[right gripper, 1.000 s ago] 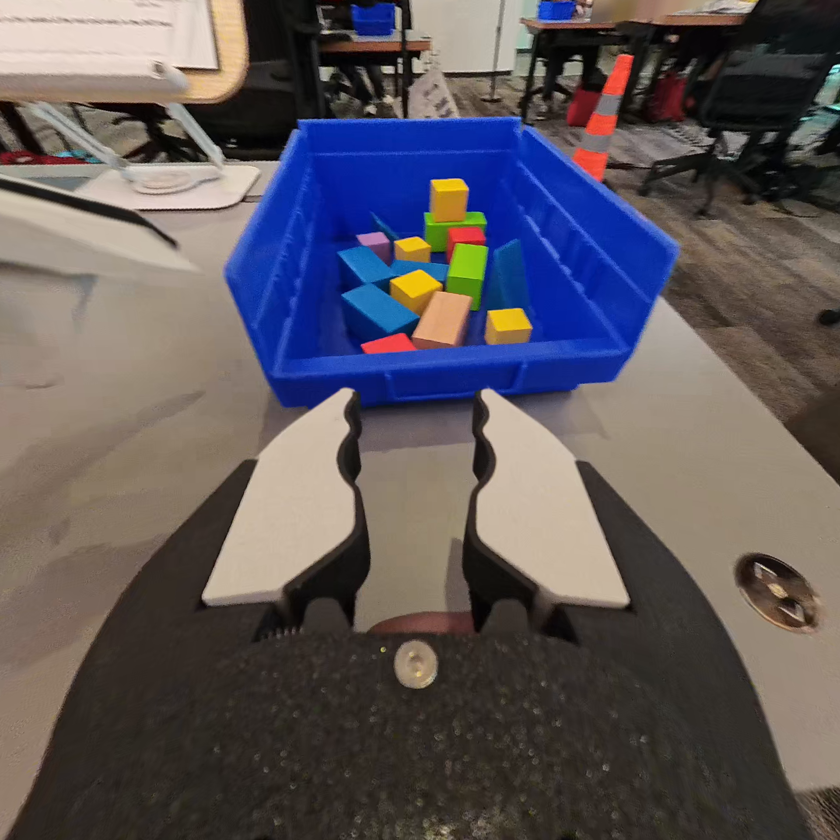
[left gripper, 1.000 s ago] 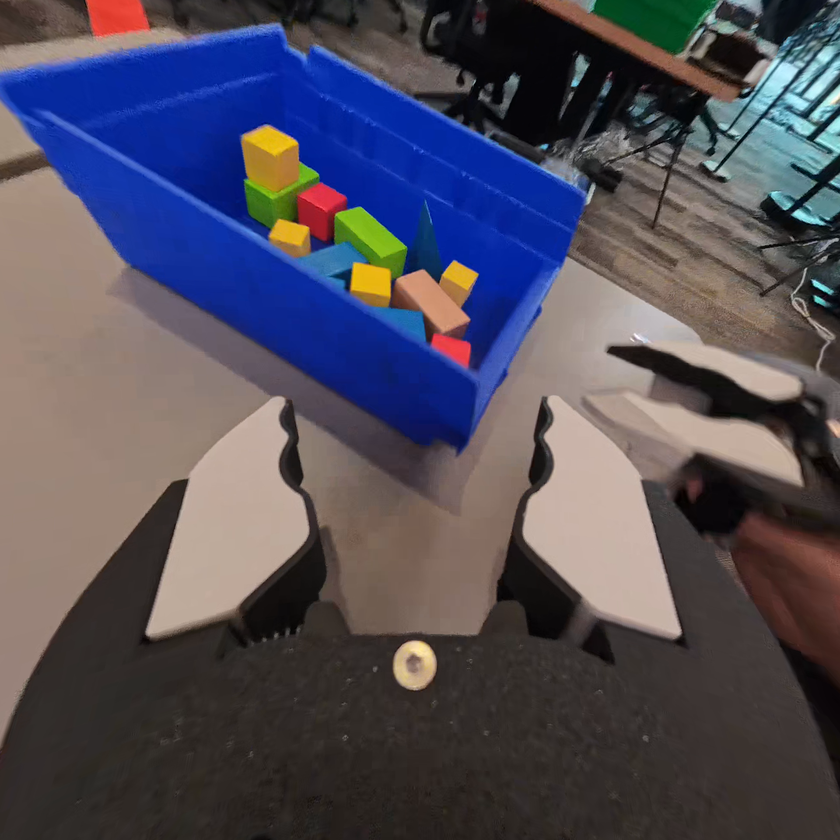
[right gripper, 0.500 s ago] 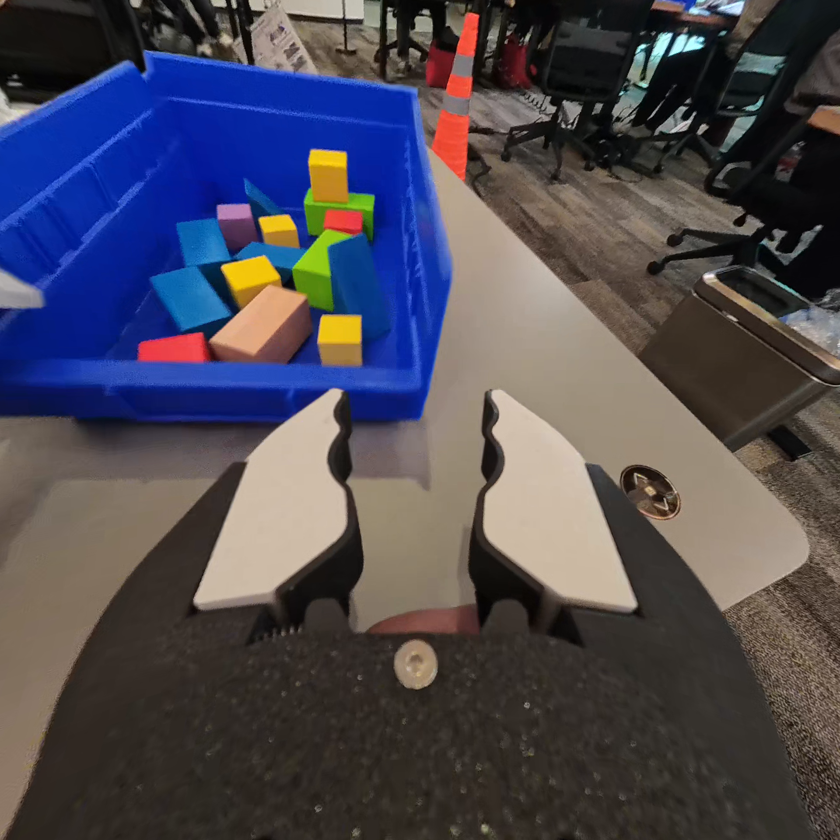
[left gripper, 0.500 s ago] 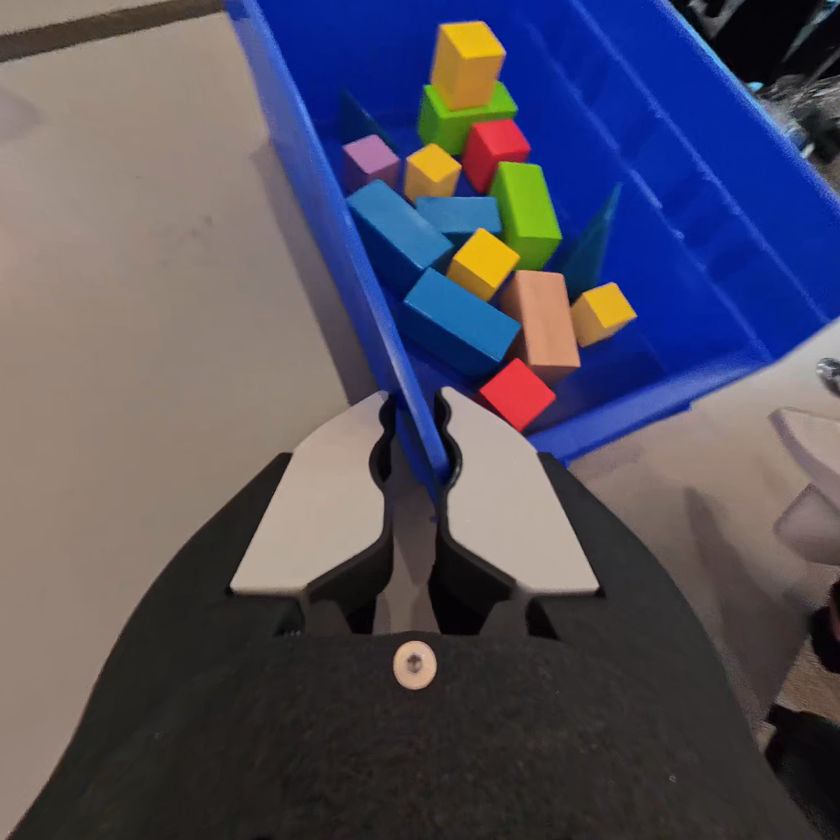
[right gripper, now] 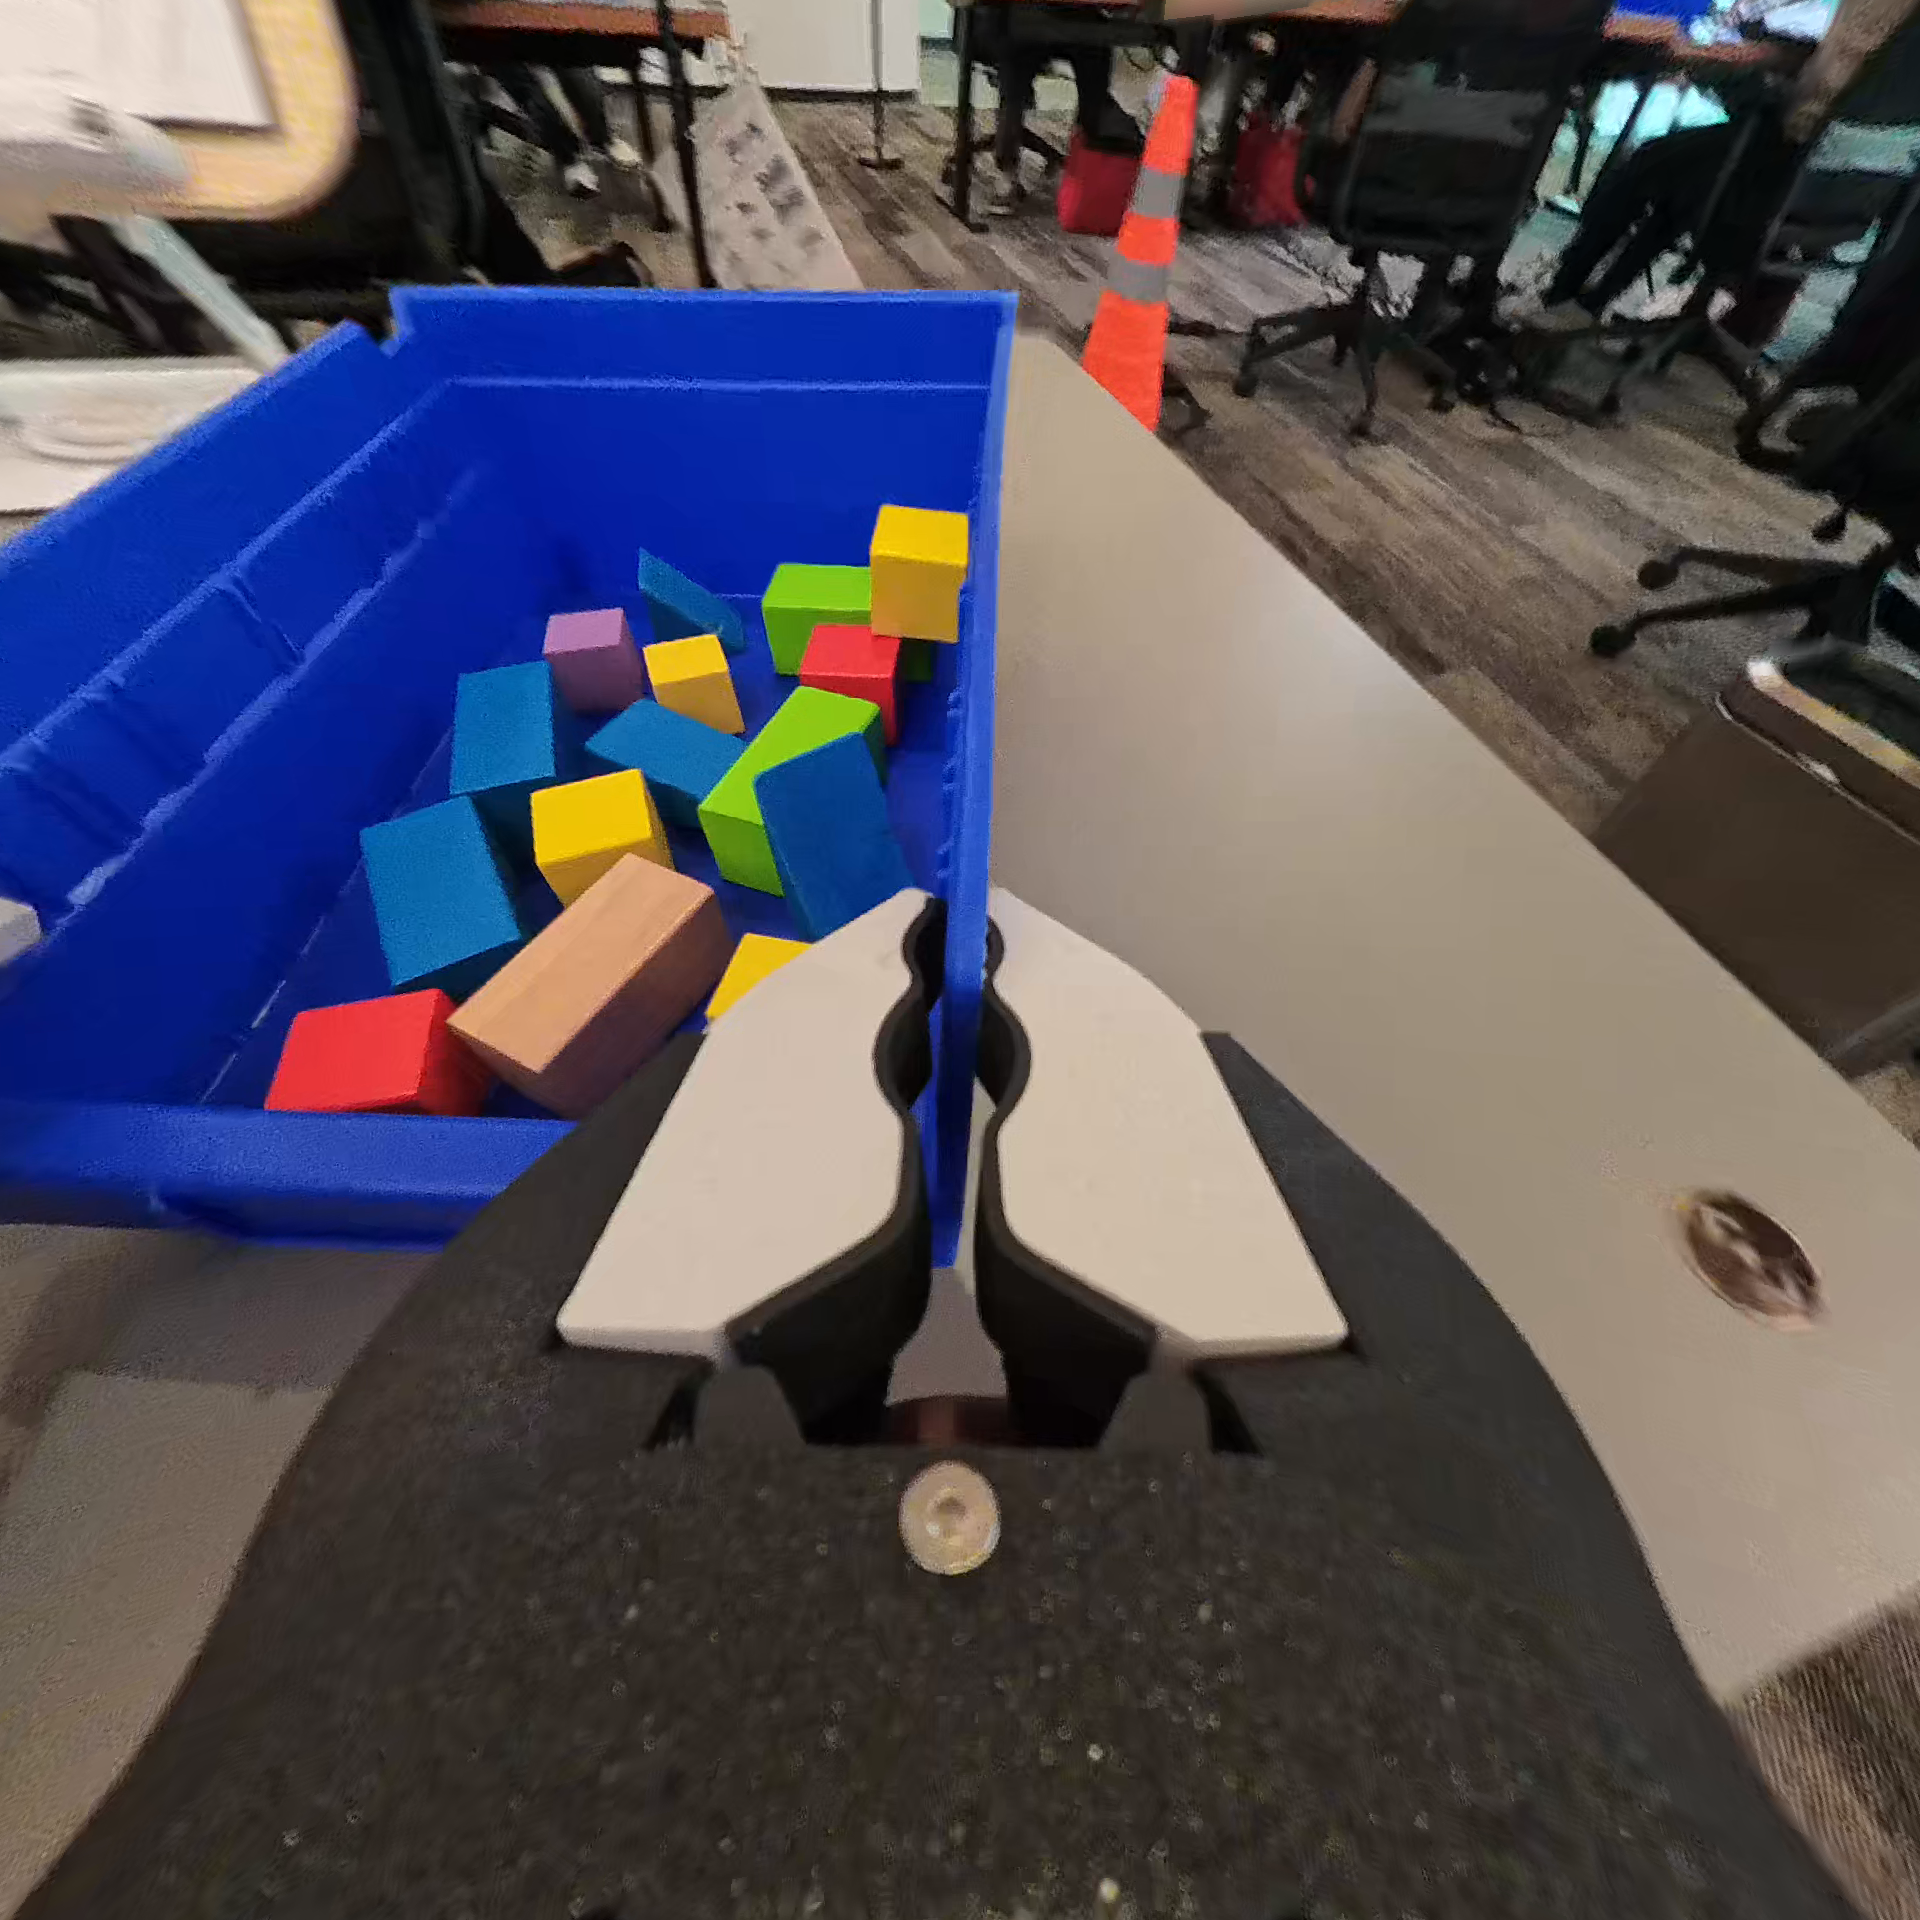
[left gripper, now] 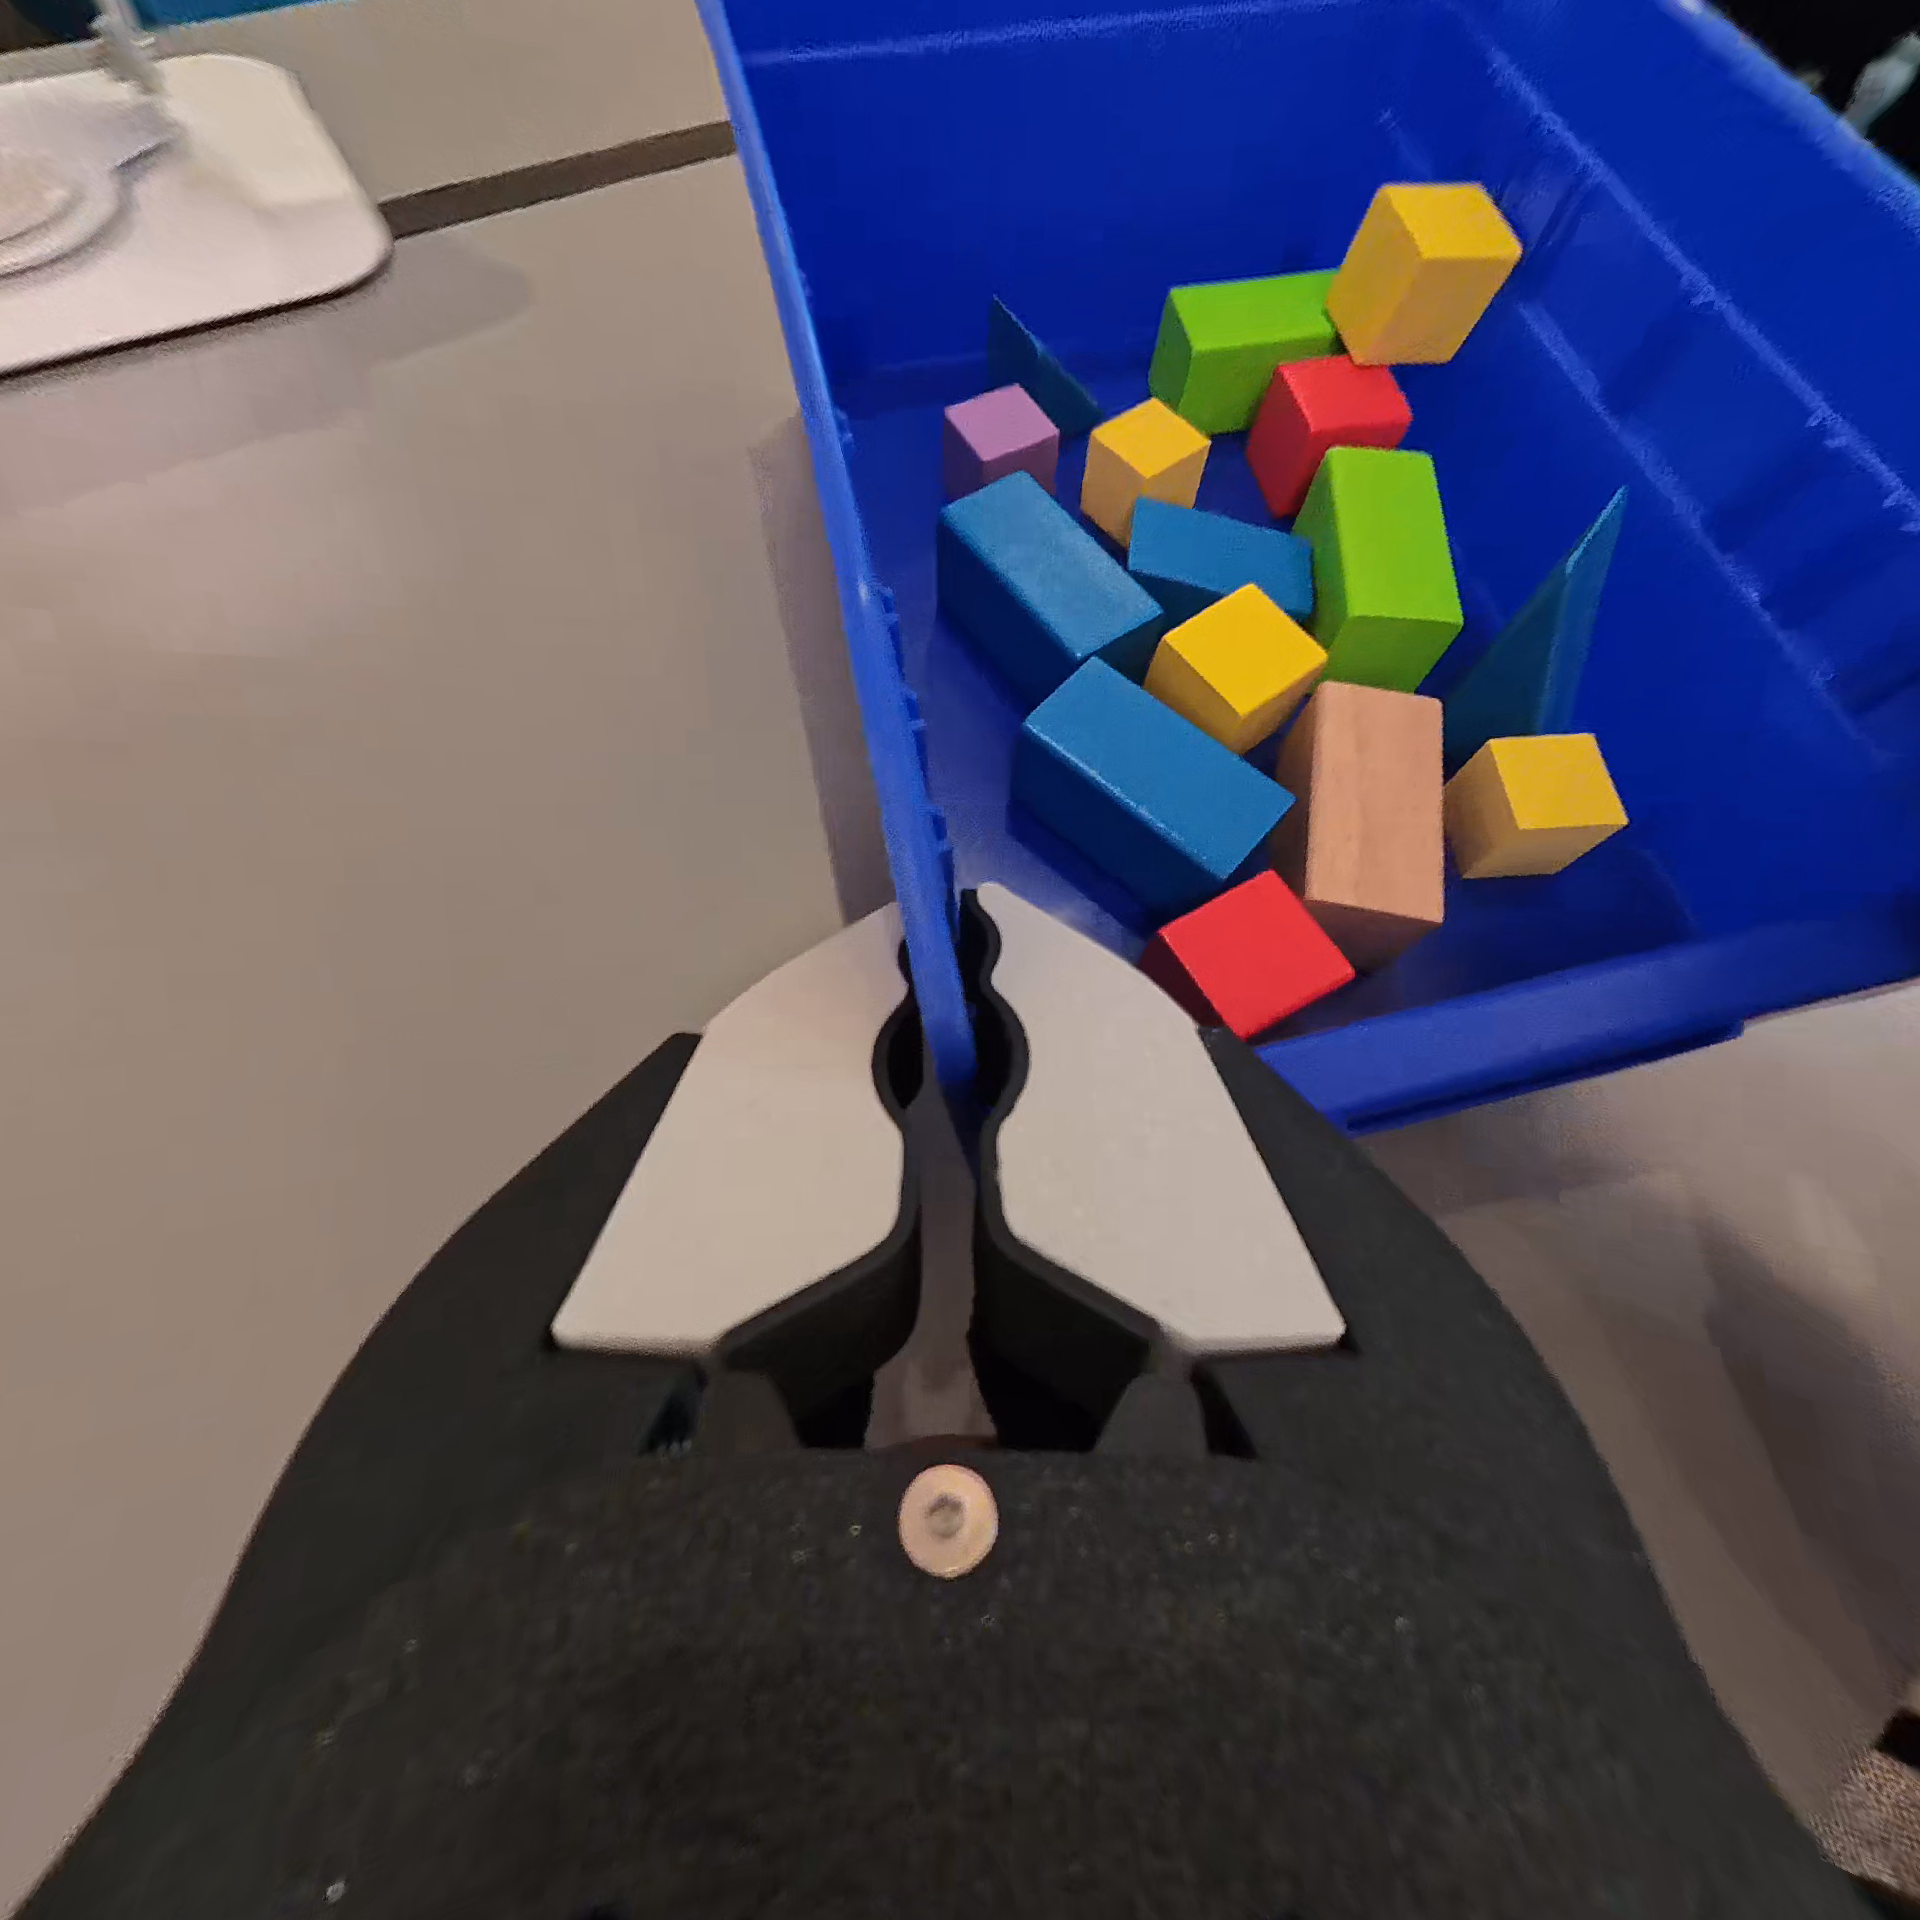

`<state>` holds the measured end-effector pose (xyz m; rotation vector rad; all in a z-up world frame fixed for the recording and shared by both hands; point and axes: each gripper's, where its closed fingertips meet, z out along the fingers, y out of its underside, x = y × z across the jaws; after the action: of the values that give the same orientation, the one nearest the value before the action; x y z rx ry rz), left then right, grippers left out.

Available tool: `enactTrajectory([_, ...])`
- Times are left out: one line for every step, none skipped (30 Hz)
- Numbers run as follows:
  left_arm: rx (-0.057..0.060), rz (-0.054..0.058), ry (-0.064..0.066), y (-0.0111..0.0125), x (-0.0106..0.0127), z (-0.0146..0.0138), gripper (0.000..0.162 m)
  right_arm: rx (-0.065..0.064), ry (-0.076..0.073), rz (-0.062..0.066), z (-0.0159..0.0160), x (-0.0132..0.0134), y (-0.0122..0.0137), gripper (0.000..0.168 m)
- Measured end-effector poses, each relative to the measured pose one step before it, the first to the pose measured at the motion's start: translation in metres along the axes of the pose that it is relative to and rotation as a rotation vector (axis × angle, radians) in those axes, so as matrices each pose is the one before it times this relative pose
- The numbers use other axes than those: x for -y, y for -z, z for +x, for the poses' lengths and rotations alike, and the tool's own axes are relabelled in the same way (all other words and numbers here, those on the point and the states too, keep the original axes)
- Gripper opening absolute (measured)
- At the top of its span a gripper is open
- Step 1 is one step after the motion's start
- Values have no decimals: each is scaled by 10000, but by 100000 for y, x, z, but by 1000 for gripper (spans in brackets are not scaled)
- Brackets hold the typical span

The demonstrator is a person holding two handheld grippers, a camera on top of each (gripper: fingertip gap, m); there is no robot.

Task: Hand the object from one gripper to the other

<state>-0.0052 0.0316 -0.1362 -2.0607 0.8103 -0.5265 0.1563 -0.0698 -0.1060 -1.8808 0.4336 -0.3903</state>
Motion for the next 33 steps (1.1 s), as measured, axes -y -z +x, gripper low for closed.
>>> enactTrajectory([135,82,257,790,-214,-1619,3,225,181,174,-1637,668,-84,3])
enactTrajectory([205,55,182,685,58,-1742,3,225,274,156,-1804,655,-170,3])
enactTrajectory([275,18,151,784,46,-1868,3,263,310,133,-1912,754,-235,3])
enactTrajectory([289,22,173,833,5,-1816,3,323,199,94,-1929,874,-315,3])
enactTrajectory([286,60,201,787,37,-1897,3,361,133,45,-1926,830,-474,3])
enactTrajectory([300,59,177,699,36,-1908,3,349,171,40,-1893,763,-601,3])
enactTrajectory([333,17,147,611,-44,-1908,3,332,219,86,-1883,680,-659,3])
enactTrajectory([330,19,142,478,-85,-1930,3,333,170,106,-1815,514,-694,3])
enactTrajectory([285,52,179,358,-73,-1742,3,356,-4,48,-1669,321,-735,3])
enactTrajectory([238,5,146,342,-147,-1459,3,322,-47,-41,-1460,127,-719,3])
enactTrajectory([219,-84,105,225,-163,-1245,3,255,32,-83,-1223,18,-655,3])
enactTrajectory([197,-54,102,61,-144,-1079,3,241,-96,-78,-994,-56,-567,3])
enactTrajectory([174,-11,38,-29,-138,-904,3,205,-150,-125,-776,-218,-562,3])
enactTrajectory([143,-66,4,-35,-236,-665,3,131,-37,-142,-587,-310,-542,3])
enactTrajectory([128,-87,43,-82,-336,-589,3,136,0,-107,-521,-321,-494,3])
enactTrajectory([122,-39,20,-89,-291,-484,3,174,-68,-102,-461,-401,-453,3])
enactTrajectory([96,82,-26,-29,-163,-318,3,90,-104,-94,-311,-444,-353,3])
enactTrajectory([108,-4,-21,-35,-198,-174,4,62,-17,166,-242,-142,-145,3])
enactTrajectory([100,81,0,132,-40,-138,4,64,-57,25,-195,-255,-124,3])
enactTrajectory([34,30,27,29,-18,-84,4,105,-201,55,-115,-193,-81,4])
enactTrajectory([-72,12,-5,20,-4,81,5,99,-209,35,4,-156,-25,4])
enactTrajectory([-170,-41,19,56,-18,119,7,121,-108,60,30,-30,6,4])
enactTrajectory([-297,-69,149,140,-6,152,8,153,17,5,34,-21,35,4])
enactTrajectory([-522,-21,345,355,176,402,13,211,44,4,-2,-18,116,5])
enactTrajectory([-710,121,411,765,529,703,23,203,25,58,30,-40,253,7])
enactTrajectory([-626,227,344,1064,887,656,35,101,8,157,179,-9,387,13])
enactTrajectory([-456,238,165,1209,1033,563,45,188,95,214,103,25,528,17])
enactTrajectory([-274,181,-4,1318,1081,304,50,159,181,232,159,102,590,22])
enactTrajectory([-83,104,-146,1419,1011,-120,56,148,101,203,119,226,536,25])
enactTrajectory([172,113,-256,1532,985,-662,59,210,23,177,-44,397,453,25])
enactTrajectory([399,171,-324,1591,914,-1292,62,251,52,194,-204,519,399,26])
enactTrajectory([568,190,-373,1534,737,-1909,64,251,94,240,-340,592,373,28])
enactTrajectory([747,33,-476,1266,318,-2557,65,152,184,312,-346,634,380,27])
